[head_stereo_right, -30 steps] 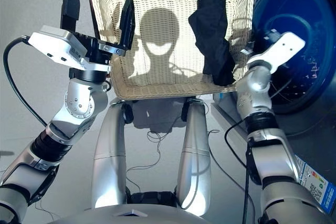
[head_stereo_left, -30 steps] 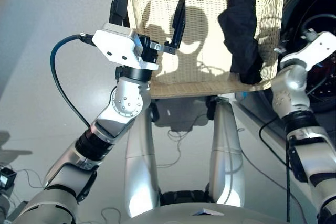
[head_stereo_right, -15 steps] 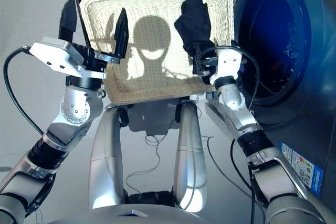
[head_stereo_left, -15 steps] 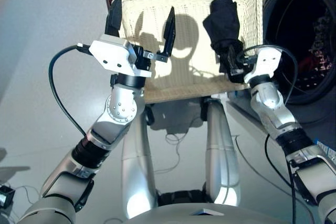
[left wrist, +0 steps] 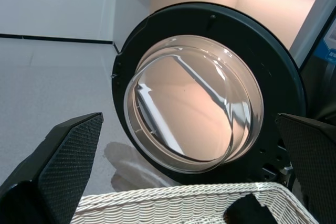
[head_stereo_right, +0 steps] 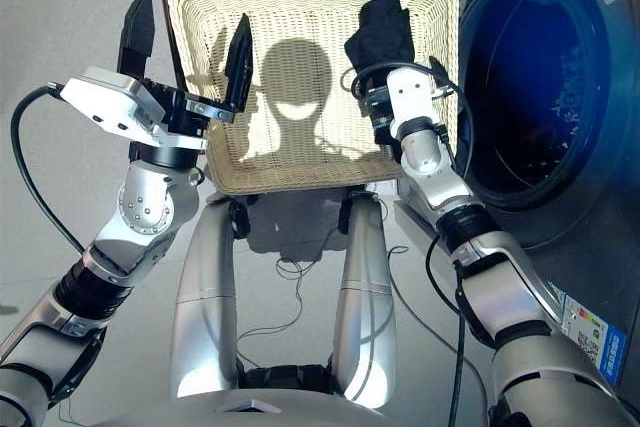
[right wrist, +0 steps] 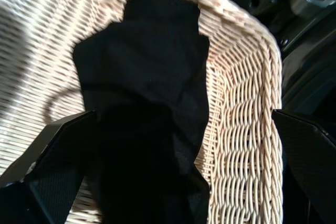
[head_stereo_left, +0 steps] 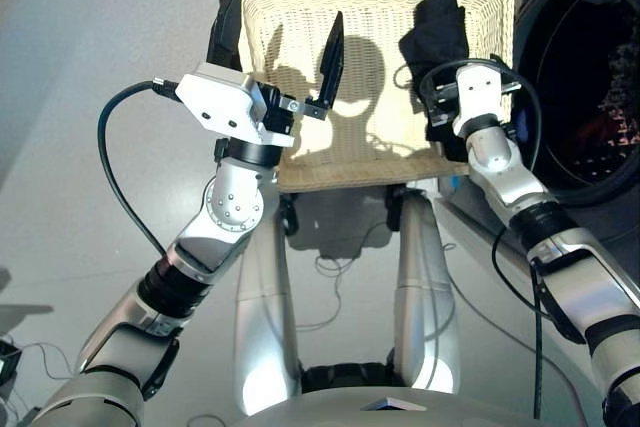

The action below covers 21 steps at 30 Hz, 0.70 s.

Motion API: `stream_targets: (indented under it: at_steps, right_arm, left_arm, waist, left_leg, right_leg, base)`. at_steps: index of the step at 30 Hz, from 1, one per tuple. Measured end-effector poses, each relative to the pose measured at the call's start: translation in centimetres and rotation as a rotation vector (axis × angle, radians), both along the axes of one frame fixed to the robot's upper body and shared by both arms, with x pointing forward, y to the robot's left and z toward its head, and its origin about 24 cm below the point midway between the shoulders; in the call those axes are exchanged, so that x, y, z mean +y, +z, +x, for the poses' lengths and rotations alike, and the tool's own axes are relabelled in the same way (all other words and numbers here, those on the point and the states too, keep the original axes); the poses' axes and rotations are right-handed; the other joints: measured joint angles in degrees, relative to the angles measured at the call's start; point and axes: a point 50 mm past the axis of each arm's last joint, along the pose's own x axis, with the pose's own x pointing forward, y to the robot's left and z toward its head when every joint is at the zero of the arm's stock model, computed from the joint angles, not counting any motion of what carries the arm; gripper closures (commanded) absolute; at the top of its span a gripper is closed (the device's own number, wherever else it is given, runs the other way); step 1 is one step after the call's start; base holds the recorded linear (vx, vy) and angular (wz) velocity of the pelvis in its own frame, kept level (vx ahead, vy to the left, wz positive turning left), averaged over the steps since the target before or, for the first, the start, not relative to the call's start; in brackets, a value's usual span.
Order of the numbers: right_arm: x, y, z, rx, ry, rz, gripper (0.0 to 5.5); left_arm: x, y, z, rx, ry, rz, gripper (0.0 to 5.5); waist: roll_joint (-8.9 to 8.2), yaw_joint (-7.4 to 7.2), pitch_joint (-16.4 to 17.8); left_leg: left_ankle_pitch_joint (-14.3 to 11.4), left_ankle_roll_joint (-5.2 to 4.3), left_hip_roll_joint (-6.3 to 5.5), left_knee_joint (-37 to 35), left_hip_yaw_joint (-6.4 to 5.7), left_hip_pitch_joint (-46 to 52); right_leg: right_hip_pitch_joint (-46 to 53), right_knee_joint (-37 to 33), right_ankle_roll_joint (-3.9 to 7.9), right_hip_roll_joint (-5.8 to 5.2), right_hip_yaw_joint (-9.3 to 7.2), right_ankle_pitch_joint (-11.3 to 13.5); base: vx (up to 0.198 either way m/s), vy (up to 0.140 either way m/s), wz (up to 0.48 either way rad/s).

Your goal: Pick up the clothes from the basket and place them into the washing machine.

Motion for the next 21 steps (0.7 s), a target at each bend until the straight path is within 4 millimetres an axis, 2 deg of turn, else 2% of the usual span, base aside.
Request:
stream_targets:
  at_steps: [3, 6, 10, 11, 21]
  right_arm:
    - [-0.4, -0.1, 0.5, 0.026, -0.036, 0.001, 0.00]
    - [-1.2, -1.1, 0.6, 0.076, -0.079, -0.003, 0.00]
    - [-1.6, -1.3, 1.0, 0.114, -0.111, -0.013, 0.00]
    - [-1.8, -1.7, 1.0, 0.142, -0.128, -0.018, 0.00]
    - [-1.7, -2.3, 1.2, 0.187, -0.128, -0.027, 0.00]
  left_arm:
    - [-0.5, 0.1, -0.1, -0.007, -0.021, 0.011, 0.00]
    - [-0.6, -0.1, -0.2, 0.002, -0.029, 0.013, 0.00]
    - [-0.5, -0.2, -0.2, 0.008, -0.030, 0.007, 0.00]
    - [-0.6, -0.2, -0.1, 0.013, -0.033, 0.007, 0.00]
    - [-1.6, 0.5, -0.3, -0.015, -0.075, 0.026, 0.00]
  waist:
    - [0.11, 0.61, 0.02]
    - [0.69, 1.62, -0.01]
    - [1.44, 1.77, -0.03]
    - [1.56, 1.99, -0.01]
    - [2.25, 1.64, 0.05]
  left_leg:
    - [-0.35, -0.42, -0.13, 1.85, -0.38, -1.39]
    - [-1.12, -0.59, -0.15, 4.42, -1.43, -2.32]
    - [-2.38, -0.89, -0.11, 7.46, -1.68, -4.57]
    - [-2.78, -1.04, -0.04, 8.11, -2.16, -5.00]
    - [-3.34, -1.46, -0.34, 10.84, -3.09, -8.10]
  right_leg:
    - [-1.31, 1.95, -0.13, -0.12, 0.02, -0.72]
    - [-1.81, 4.46, -0.30, -0.08, -0.13, -1.99]
    - [-4.06, 7.42, -0.42, 0.06, 0.04, -2.95]
    - [-4.37, 8.31, -0.46, -0.08, 0.14, -3.28]
    - [-7.42, 11.24, -0.90, 0.07, 0.07, -3.96]
  base:
    - [0.000, 0.000, 0.000]
    - [0.000, 0.000, 0.000]
    - [0.039, -0.003, 0.002]
    - [0.076, -0.015, -0.002]
    - [0.000, 0.002, 0.003]
